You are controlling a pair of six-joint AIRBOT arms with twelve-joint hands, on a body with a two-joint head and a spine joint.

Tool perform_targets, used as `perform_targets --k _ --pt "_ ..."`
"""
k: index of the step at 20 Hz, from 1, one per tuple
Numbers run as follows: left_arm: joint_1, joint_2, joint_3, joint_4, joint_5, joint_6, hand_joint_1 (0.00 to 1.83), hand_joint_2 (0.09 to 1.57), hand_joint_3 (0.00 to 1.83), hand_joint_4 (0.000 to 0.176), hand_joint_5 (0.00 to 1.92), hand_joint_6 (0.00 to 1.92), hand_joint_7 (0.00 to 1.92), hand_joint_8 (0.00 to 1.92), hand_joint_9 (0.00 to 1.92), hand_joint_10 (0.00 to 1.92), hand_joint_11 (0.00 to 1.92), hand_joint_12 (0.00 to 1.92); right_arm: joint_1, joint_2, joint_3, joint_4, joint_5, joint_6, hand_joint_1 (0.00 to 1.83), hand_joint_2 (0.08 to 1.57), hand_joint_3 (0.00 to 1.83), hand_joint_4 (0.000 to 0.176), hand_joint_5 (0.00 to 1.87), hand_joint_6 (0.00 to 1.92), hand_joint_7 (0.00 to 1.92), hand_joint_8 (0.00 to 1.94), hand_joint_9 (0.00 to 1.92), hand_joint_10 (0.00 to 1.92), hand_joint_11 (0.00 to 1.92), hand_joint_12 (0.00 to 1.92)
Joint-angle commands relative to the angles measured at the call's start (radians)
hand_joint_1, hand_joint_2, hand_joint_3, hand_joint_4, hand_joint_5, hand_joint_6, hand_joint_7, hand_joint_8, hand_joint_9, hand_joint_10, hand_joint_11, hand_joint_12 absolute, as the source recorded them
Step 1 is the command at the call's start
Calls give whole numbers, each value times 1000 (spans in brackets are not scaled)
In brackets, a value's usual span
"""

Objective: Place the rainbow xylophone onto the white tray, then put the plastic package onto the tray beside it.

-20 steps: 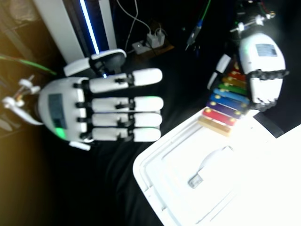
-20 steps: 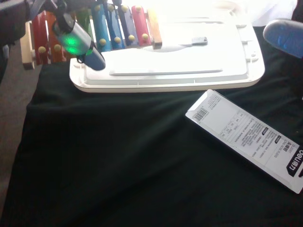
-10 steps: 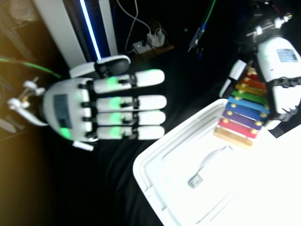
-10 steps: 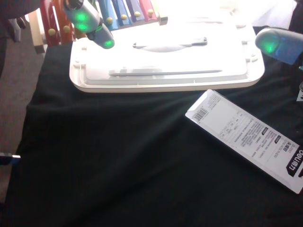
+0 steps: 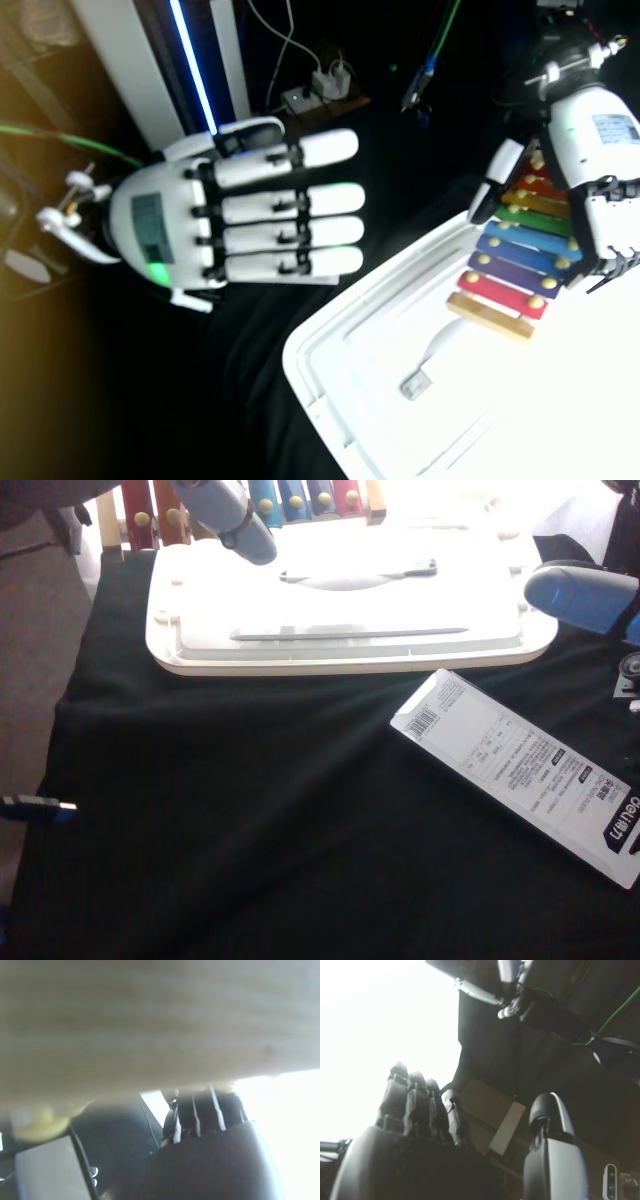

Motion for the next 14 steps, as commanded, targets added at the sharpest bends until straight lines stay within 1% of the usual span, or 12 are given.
perform_targets --k 1,2,3,5,6,8,9,10,11,12,13,14 --pt "-8 -8 9 -7 -144 -1 1045 1127 2 100 43 1420 360 1230 407 1446 477 1684 21 -2 5 28 118 17 621 978 0 111 31 3 31 4 0 0 3 1" --pt "-3 -14 12 -9 -152 -2 1058 1127 1 96 25 1515 312 1343 382 1521 464 1742 23 -2 5 25 118 20 618 980 0 118 25 0 29 3 0 0 9 4" --pt "2 -18 14 -10 -160 -3 1076 1126 0 75 42 1486 294 1317 356 1491 421 1727 26 -2 5 22 118 21 603 982 0 123 18 0 31 3 0 0 1 0" --pt "12 -19 15 -17 -169 -6 1061 1110 0 43 107 1343 338 1220 382 1429 440 1712 30 -3 5 17 118 24 565 974 0 119 26 3 52 9 2 1 18 7" --pt "15 -21 18 -17 -170 -12 1061 1116 1 41 108 1331 336 1229 385 1453 455 1736 31 -3 5 16 118 24 576 961 0 123 28 3 53 7 9 3 23 9" --pt "21 -23 22 -19 -171 -16 1113 1114 0 30 137 1285 349 1204 391 1426 436 1743 33 -4 5 14 118 24 594 959 0 105 23 0 46 2 7 2 24 9" --pt "24 -25 24 -23 -172 -16 1113 1125 2 29 175 1172 383 1032 372 1316 344 1668 34 -4 5 12 118 26 602 948 0 104 24 1 46 2 9 2 29 11" --pt "27 -26 27 -28 -175 -17 1119 1120 0 10 229 1037 446 861 393 1157 298 1538 35 -4 5 9 118 29 604 951 0 98 22 0 44 1 8 1 31 11" --pt "31 -28 28 -30 -180 -19 1019 1124 0 0 285 598 501 448 443 721 226 1292 37 -4 5 6 118 33 599 948 0 92 22 0 45 1 13 3 45 17" --pt "33 -29 30 -32 -185 -20 928 1102 0 0 354 261 513 165 493 359 137 1085 39 -4 5 3 118 37 616 940 0 95 24 1 44 1 13 3 46 17" --pt "33 -32 33 -32 -183 -21 885 1089 0 7 392 103 504 45 500 179 68 1030 40 -4 5 2 118 38 627 945 0 85 29 3 47 2 16 4 46 17" --pt "35 -35 39 -32 -184 -24 894 1071 0 2 409 35 501 11 501 85 13 1018 42 -4 4 -1 118 39 640 940 0 96 38 5 53 4 19 4 49 18"
